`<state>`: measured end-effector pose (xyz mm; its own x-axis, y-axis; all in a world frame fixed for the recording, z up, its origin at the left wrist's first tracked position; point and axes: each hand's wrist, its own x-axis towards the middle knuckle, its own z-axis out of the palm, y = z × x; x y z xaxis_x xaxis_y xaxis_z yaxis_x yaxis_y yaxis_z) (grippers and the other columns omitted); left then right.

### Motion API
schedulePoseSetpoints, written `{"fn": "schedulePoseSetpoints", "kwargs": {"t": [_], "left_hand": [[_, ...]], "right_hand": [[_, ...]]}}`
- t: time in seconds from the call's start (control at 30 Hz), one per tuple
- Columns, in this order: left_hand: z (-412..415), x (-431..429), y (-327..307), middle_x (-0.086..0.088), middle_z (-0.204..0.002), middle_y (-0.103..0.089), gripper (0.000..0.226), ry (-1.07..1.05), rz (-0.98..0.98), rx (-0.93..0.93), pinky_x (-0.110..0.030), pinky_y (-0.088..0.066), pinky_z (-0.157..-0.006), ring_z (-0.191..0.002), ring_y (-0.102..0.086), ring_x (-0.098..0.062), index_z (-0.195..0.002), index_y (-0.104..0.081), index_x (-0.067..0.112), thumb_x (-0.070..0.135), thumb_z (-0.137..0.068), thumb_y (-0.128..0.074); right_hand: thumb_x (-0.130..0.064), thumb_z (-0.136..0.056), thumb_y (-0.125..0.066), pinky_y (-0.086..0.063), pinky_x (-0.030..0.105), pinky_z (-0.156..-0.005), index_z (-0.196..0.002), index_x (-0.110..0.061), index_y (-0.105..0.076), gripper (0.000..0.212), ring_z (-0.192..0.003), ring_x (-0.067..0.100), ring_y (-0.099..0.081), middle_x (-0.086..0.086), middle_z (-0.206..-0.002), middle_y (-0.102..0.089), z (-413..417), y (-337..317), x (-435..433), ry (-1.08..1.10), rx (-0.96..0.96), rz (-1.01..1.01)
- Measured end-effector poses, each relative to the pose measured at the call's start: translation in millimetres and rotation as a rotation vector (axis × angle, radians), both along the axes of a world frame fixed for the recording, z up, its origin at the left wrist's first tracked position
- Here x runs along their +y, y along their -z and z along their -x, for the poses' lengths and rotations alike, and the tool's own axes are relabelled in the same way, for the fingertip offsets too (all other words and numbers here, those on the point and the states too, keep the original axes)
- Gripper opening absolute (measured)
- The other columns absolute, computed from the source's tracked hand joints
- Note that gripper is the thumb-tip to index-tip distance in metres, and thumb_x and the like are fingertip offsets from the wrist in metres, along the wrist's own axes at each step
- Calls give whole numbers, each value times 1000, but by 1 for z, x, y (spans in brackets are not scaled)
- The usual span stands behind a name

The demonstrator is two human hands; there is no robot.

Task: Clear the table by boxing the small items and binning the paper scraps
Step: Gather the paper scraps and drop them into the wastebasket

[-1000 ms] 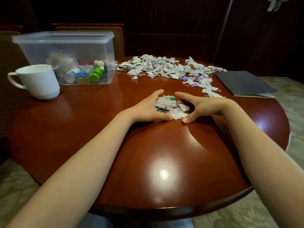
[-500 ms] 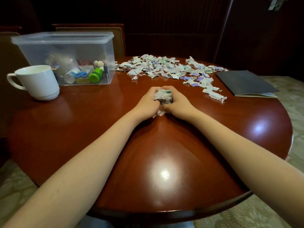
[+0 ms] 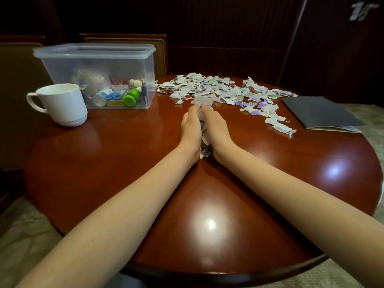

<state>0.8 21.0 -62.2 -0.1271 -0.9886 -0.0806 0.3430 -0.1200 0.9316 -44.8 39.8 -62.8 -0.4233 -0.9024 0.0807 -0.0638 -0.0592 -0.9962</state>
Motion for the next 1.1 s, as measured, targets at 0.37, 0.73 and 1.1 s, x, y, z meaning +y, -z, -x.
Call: {"fn": "schedulePoseSetpoints", "kwargs": {"t": [0.37, 0.73, 1.1], "left_hand": [[-26, -3, -15, -2, -70, -57, 13, -84, -60, 88, -21, -44, -52, -61, -55, -12, -81, -57, 10, 13, -91, -49], [-24, -13, -13, -8, -102, -64, 27, -91, -36, 30, -23, -51, -63, -83, -63, -19, -116, -55, 6, 2, -92, -43], [-25, -18, -10, -5, -87, -61, 38, -93, -59, 55, -24, -45, -57, -71, -57, -15, -126, -52, 5, 24, -95, -39]], "right_hand": [[-23, -94, -47, -37, 31, -70, -64, -23, -39, 30, -80, 20, -48, 7, -87, -52, -41, -6, -23, 262, -29, 45], [-15, -95, -45, -42, 20, -65, -112, -7, -58, 23, -89, 16, -56, 4, -98, -62, -40, -4, -28, 295, -212, 70], [-11, -94, -45, -47, 33, -100, -131, -16, -52, 38, -119, 19, -53, 3, -131, -55, -45, -10, -21, 222, -250, 81]]}}
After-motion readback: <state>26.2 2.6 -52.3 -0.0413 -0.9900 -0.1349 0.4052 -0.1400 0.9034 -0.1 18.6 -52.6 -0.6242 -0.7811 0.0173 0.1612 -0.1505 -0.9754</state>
